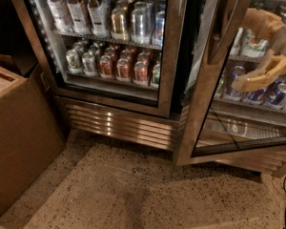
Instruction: Open right fridge door
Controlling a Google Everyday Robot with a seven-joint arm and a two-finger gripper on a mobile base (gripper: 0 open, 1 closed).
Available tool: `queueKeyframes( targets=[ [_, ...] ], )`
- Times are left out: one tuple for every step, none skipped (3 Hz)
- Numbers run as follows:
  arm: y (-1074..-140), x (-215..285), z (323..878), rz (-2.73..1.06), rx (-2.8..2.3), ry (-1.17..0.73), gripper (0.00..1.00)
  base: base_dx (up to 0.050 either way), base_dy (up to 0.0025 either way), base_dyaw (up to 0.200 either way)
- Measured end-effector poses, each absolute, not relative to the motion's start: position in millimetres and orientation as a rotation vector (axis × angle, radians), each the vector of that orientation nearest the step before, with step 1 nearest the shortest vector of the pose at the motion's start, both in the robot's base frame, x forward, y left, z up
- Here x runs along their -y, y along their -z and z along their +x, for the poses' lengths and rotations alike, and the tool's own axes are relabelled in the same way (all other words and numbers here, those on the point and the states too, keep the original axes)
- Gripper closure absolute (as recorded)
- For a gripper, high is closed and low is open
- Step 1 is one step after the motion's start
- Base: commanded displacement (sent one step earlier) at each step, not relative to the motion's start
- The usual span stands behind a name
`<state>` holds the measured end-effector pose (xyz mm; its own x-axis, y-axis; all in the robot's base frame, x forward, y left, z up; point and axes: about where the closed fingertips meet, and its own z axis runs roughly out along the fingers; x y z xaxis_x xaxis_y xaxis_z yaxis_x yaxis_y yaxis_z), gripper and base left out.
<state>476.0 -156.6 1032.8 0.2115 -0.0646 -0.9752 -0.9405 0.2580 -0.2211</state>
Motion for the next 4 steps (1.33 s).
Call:
queueKeyframes(
  targets=[
    [-1035, 184, 477, -1.050, -1.198, -0.789, 0.00, 0.000, 0.00000, 0.000],
    [-1037, 208, 475, -0.985, -1.202, -0.747, 0.00, 0.000, 0.00000, 0.000],
    [-1034, 205, 475, -0.989, -1.204, -0.750, 0.00, 0.000, 0.00000, 0.000],
    [-1007, 202, 474, -0.982, -1.241, -0.774, 0.00, 0.000, 0.00000, 0.000]
  ],
)
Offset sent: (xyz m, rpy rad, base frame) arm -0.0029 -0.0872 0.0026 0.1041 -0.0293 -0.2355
